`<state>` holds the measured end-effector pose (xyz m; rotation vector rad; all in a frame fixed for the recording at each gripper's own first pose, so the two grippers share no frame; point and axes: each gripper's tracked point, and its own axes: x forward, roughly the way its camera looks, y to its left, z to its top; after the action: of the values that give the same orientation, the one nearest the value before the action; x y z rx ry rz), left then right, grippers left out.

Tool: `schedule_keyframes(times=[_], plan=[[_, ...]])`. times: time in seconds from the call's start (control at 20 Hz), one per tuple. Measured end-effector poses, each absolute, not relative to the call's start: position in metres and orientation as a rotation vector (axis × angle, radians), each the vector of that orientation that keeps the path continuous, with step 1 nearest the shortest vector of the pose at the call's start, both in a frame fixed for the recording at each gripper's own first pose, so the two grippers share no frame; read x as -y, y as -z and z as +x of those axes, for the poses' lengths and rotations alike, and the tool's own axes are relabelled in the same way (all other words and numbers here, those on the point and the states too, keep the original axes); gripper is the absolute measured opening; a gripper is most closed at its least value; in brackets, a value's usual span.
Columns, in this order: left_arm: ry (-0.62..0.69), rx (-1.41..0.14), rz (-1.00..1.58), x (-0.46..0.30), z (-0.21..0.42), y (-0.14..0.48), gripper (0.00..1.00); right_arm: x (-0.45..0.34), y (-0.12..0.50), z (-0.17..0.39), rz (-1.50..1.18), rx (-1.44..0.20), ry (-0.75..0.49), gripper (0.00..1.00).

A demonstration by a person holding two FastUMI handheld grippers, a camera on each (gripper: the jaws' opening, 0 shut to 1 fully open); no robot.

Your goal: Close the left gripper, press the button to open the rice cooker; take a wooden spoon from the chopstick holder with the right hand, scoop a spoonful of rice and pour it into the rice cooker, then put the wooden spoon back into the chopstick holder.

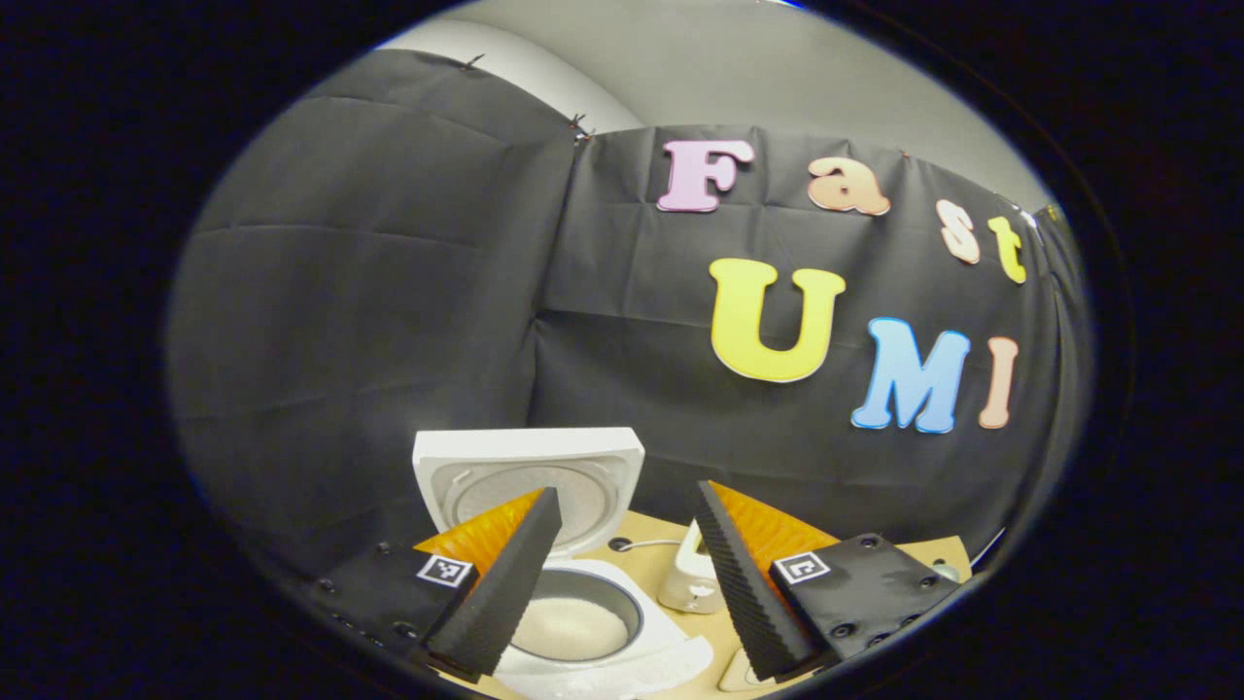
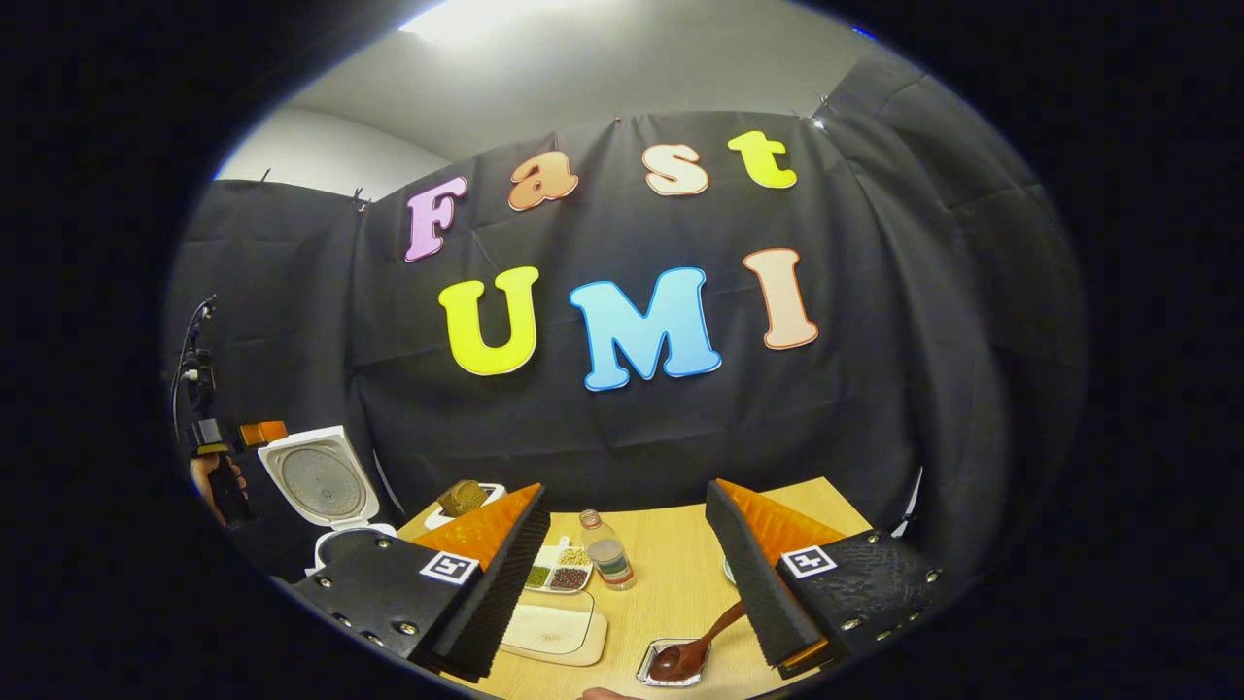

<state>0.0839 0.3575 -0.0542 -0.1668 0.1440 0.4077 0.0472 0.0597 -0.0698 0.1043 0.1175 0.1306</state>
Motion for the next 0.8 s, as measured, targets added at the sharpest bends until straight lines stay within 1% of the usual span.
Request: schedule_keyframes(times=[0.1,0.2,0.3,0.55,0.8], plan=[[-0.467,-0.129,-0.199,-0.383,0.101,0.054,0.97,-0.056,0.074,0.051,0.109,-0.127,-0.117,0.97],[-0.571,-0.124,-0.183,-0.419,0.117,0.053,0.97,-0.053,0.079,0.056,0.106,-0.143,-0.106,0.97],[-0.632,-0.131,-0.169,-0.445,0.131,0.052,0.97,-0.050,0.084,0.061,0.102,-0.157,-0.098,0.97],[-0.682,-0.168,-0.199,-0.488,0.166,0.057,0.96,-0.040,0.092,0.075,0.107,-0.181,-0.058,0.97],[-0.705,-0.209,-0.170,-0.506,0.186,0.075,0.97,-0.035,0.094,0.086,0.114,-0.194,-0.037,0.97]])
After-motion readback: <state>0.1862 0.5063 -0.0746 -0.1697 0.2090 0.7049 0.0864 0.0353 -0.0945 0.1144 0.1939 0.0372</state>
